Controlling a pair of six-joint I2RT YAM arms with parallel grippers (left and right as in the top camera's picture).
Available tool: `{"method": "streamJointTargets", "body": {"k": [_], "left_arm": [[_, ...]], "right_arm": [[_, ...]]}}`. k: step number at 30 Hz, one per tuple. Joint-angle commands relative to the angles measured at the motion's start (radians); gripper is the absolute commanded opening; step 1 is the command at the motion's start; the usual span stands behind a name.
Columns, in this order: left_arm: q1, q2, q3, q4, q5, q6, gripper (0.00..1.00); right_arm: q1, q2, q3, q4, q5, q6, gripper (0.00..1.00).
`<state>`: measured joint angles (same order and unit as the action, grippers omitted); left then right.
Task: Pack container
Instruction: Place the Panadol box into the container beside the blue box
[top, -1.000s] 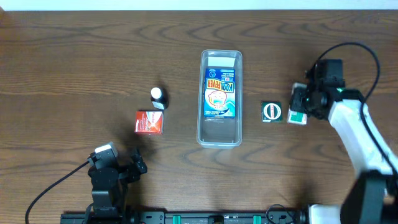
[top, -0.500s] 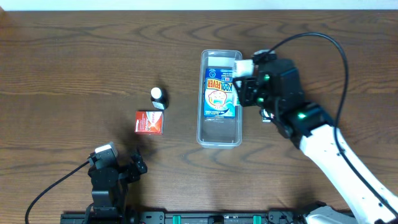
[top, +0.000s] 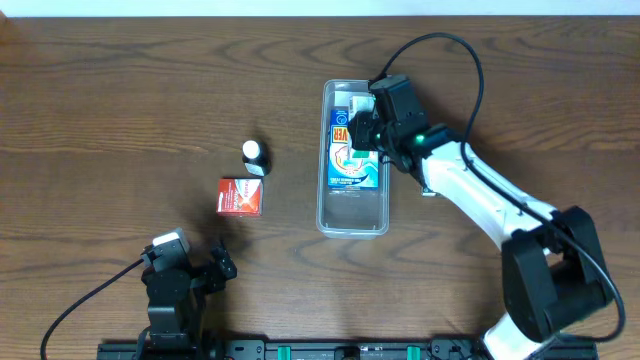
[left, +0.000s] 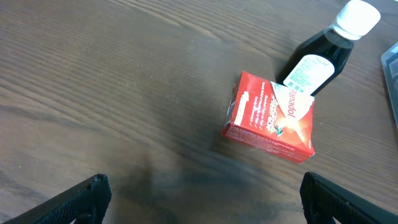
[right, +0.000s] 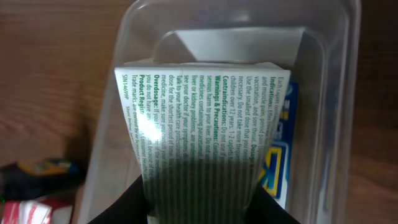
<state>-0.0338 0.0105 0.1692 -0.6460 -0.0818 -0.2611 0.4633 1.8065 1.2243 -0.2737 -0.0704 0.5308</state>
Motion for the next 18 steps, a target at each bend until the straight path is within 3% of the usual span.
{"method": "streamJointTargets", "body": {"k": [1,4,11,13,16,18], "left_arm": [[0.004,-0.001,-0.013,0.003,-0.011,0.01,0.98],[0.004,-0.001,-0.013,0.003,-0.011,0.01,0.98],[0.004,-0.001,-0.013,0.003,-0.011,0.01,0.98],[0.004,-0.001,-0.013,0.003,-0.011,0.01,0.98],[0.004,-0.001,-0.013,0.003,-0.011,0.01,0.98],[0.004,-0.001,-0.013,0.003,-0.011,0.01,0.98]], "right_arm": [[-0.024,0.037,0.037,0.008,0.015,0.015,0.33],[-0.035,0.046,0.037,-0.006,0.015,0.015,0.38],[-0.035,0.044,0.044,0.002,0.002,-0.01,0.68],[-0.032,0.043,0.055,0.0,-0.01,-0.026,0.68],[-0.026,0.039,0.076,-0.008,-0.014,-0.031,0.59],[-0.017,0.032,0.088,-0.01,-0.025,-0.032,0.46]]}}
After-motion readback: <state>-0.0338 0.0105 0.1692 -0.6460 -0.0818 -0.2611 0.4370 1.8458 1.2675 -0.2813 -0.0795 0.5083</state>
